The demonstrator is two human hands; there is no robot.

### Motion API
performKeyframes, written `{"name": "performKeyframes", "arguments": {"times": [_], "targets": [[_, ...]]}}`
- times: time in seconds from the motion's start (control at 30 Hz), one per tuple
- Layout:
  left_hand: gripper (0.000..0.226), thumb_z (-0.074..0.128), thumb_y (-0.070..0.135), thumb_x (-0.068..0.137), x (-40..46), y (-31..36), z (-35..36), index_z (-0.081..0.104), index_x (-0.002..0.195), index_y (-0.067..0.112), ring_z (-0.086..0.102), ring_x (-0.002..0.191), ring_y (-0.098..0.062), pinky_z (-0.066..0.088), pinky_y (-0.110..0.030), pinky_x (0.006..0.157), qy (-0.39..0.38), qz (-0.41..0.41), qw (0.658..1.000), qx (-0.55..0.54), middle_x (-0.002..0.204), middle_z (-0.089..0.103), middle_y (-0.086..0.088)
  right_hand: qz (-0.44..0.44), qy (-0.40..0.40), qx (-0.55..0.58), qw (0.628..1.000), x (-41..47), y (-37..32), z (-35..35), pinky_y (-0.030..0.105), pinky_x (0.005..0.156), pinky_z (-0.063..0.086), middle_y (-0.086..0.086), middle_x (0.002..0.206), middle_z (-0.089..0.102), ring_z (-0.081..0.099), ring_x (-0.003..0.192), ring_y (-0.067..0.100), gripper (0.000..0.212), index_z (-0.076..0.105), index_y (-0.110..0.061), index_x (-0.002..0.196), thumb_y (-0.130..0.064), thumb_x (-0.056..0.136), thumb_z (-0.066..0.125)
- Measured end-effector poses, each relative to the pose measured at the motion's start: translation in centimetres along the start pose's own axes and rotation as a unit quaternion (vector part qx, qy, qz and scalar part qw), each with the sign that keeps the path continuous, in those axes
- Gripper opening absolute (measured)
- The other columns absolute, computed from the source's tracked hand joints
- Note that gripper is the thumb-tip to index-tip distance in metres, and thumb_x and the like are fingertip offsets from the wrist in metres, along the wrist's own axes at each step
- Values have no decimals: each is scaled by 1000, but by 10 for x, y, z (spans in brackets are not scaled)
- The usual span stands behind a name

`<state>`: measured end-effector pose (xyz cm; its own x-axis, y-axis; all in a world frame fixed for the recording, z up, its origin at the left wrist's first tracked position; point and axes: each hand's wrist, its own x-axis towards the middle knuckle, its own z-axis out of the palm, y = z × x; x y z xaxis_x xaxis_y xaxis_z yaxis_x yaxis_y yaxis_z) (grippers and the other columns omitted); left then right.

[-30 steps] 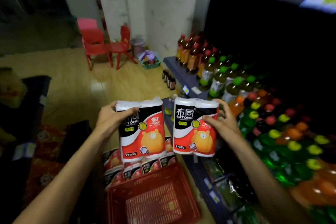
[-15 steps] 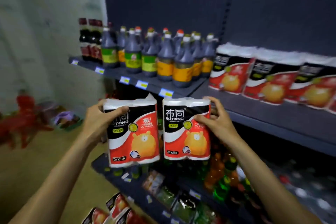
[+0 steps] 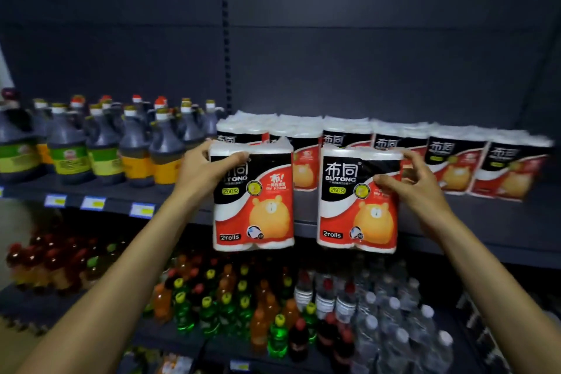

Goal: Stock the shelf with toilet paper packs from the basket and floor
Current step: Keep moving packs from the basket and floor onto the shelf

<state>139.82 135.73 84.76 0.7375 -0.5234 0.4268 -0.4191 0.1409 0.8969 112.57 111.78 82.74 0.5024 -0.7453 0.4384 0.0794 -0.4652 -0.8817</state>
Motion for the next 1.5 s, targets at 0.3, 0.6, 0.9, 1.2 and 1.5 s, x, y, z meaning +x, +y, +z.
{"name": "performKeyframes", "arguments": {"times": [0.3, 0.6, 0.9, 1.2, 1.5], "targets": [[45, 84, 46, 65, 47, 30, 146, 66, 94, 18, 73, 75, -11, 59, -33, 67, -29, 12, 999, 36, 85, 75, 3, 9, 56, -14, 998, 45, 32, -120, 37, 80, 55, 0, 110, 62, 63, 106, 27, 54, 53, -56, 102, -22, 73, 82], [49, 79, 42, 74, 89, 32, 218, 64, 111, 15, 64, 88, -10, 51, -22, 70, -41, 57, 984, 162, 99, 68, 4, 29, 67, -6, 997, 86, 63, -163, 30, 71, 52, 0, 108, 61, 64, 95, 18, 59, 53, -37, 123, -16, 75, 80], [69, 76, 40, 78, 117, 20, 254, 54, 132, 5, 54, 120, -25, 42, -29, 95, -54, 125, 958, 253, 129, 60, -12, 31, 93, 10, 995, 104, 76, -156, 25, 65, 52, 0, 105, 62, 66, 85, 7, 59, 53, -35, 125, -12, 77, 79], [54, 65, 27, 87, 128, -1, 272, 52, 133, 2, 49, 125, -29, 39, -32, 101, -127, 152, 919, 342, 136, 53, -16, 31, 98, -6, 995, 108, 79, -155, 12, 56, 50, -9, 102, 56, 63, 75, -12, 59, 50, -29, 129, -9, 80, 75], [43, 60, 22, 90, 124, -8, 276, 54, 132, 11, 36, 138, -26, 40, -39, 102, -107, 226, 876, 413, 135, 56, -7, 34, 84, -1, 996, 113, 91, -148, 12, 54, 51, -4, 102, 60, 66, 79, 4, 58, 50, -33, 124, -9, 79, 77]]}}
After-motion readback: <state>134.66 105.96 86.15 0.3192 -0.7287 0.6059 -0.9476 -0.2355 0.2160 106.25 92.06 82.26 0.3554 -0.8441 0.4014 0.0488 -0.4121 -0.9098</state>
